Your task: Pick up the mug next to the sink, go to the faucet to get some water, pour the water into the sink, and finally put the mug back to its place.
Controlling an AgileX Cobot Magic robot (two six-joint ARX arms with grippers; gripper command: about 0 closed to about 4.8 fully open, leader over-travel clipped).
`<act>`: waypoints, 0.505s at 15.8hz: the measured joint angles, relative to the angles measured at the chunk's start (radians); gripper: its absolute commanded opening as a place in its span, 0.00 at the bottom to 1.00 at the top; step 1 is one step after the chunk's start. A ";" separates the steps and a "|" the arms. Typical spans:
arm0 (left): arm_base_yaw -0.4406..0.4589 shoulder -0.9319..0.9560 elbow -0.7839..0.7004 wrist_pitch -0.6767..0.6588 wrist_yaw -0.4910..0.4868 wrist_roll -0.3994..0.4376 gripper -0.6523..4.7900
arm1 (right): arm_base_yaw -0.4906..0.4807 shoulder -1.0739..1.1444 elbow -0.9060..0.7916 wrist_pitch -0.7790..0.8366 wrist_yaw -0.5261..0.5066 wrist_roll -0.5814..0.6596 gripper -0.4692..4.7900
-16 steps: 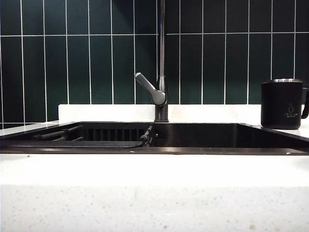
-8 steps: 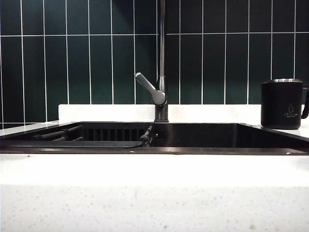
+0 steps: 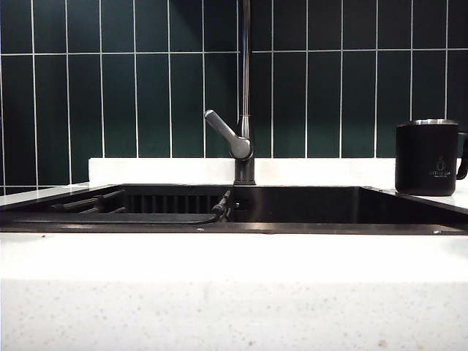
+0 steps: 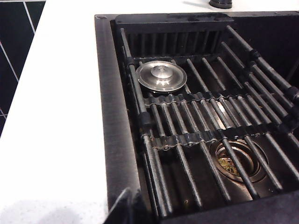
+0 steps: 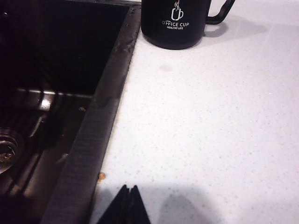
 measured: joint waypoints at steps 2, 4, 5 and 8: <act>0.000 -0.022 0.000 0.000 -0.003 0.000 0.11 | 0.000 0.000 0.000 0.000 0.000 0.000 0.08; 0.000 -0.078 0.000 -0.001 -0.039 0.000 0.11 | 0.000 0.000 0.000 0.000 0.000 0.000 0.08; 0.000 -0.117 0.000 -0.001 -0.047 0.000 0.11 | 0.000 0.000 0.000 0.000 0.000 0.000 0.08; 0.000 -0.202 0.000 -0.011 -0.101 0.000 0.11 | 0.000 0.000 0.000 0.000 0.000 0.000 0.08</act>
